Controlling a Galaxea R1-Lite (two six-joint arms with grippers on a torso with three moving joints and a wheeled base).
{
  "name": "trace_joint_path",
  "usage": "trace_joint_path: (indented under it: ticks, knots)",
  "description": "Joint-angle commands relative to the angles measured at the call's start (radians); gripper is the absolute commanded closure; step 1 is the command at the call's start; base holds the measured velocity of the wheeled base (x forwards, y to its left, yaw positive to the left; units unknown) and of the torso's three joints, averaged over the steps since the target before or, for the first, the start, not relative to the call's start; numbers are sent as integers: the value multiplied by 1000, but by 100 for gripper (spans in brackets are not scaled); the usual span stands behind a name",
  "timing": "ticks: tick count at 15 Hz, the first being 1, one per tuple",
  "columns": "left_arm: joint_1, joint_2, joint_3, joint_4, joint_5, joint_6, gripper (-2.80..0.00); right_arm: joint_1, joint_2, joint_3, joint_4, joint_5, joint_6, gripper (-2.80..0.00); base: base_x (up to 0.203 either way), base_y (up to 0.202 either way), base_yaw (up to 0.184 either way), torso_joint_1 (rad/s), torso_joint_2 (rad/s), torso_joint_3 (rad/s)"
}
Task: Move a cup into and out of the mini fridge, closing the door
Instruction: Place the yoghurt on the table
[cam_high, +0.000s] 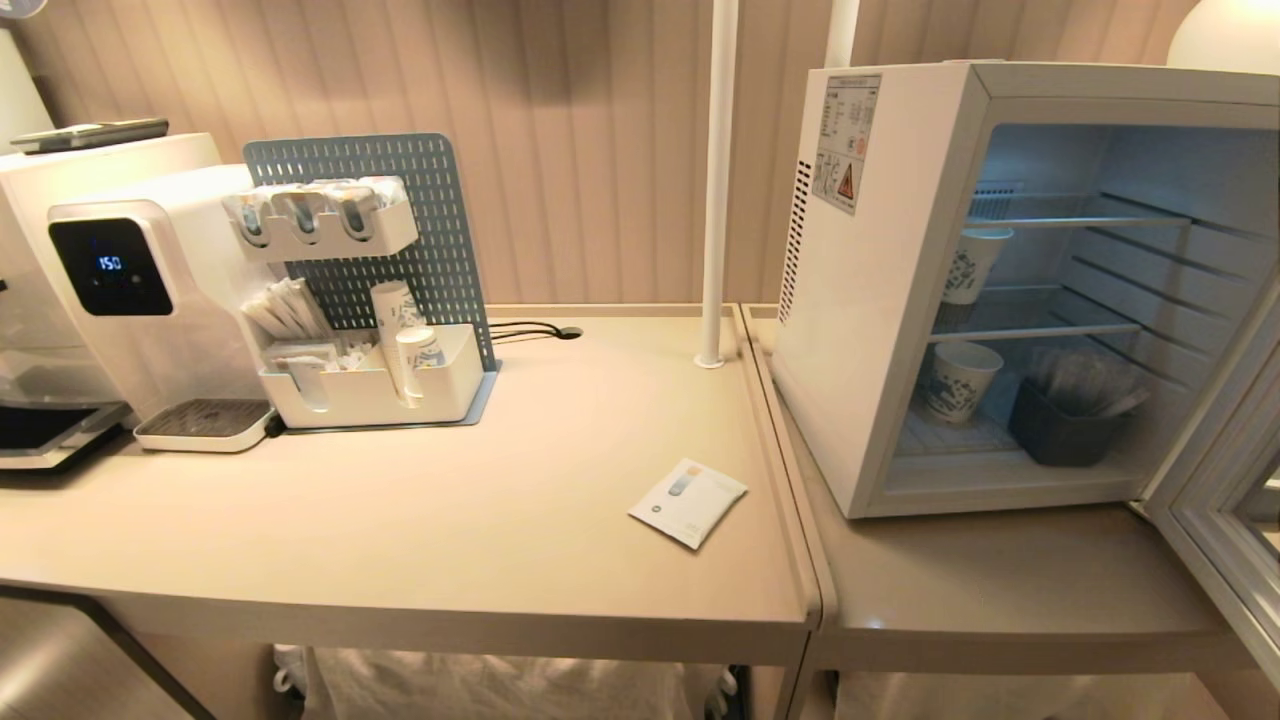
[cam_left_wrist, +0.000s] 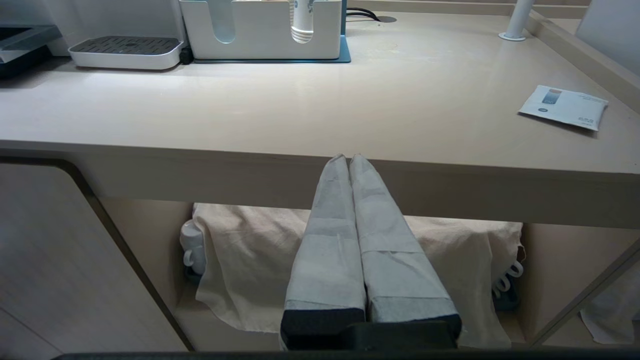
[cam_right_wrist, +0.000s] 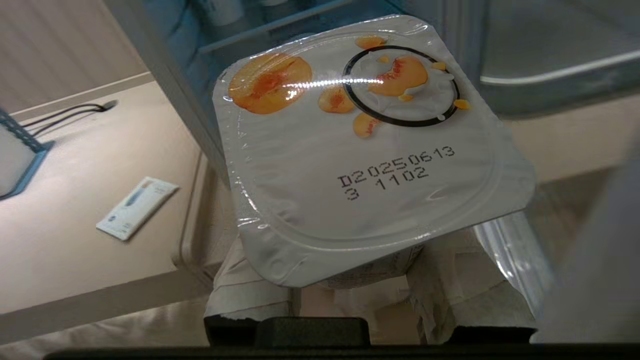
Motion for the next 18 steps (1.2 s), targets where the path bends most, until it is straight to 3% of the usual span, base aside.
trace_joint_path:
  ticks: [1,3,4,8,10,11,13,18]
  knots:
    - [0,2,2,0,1,0,0,-29,-225,18,52,23,-13,0,0,0,0,0,0,0]
    - [0,2,2,0,1,0,0,-24,-358,82,52,126,-50,0,0,0,0,0,0,0]
    - [0,2,2,0,1,0,0,-23,-381,144,24,140,-65,0,0,0,0,0,0,0]
    - [0,2,2,0,1,0,0,-21,-376,498,-288,105,-171,0,0,0,0,0,0,0]
    - [0,2,2,0,1,0,0,-21,-374,513,-347,105,-221,0,0,0,0,0,0,0]
    - [0,2,2,0,1,0,0,-21,-374,511,-337,142,-228,0,0,0,0,0,0,0]
    - [0,2,2,0,1,0,0,-20,-374,503,-182,185,-245,0,0,0,0,0,0,0]
    - [0,2,2,0,1,0,0,-21,-371,510,-228,188,-207,0,0,0,0,0,0,0]
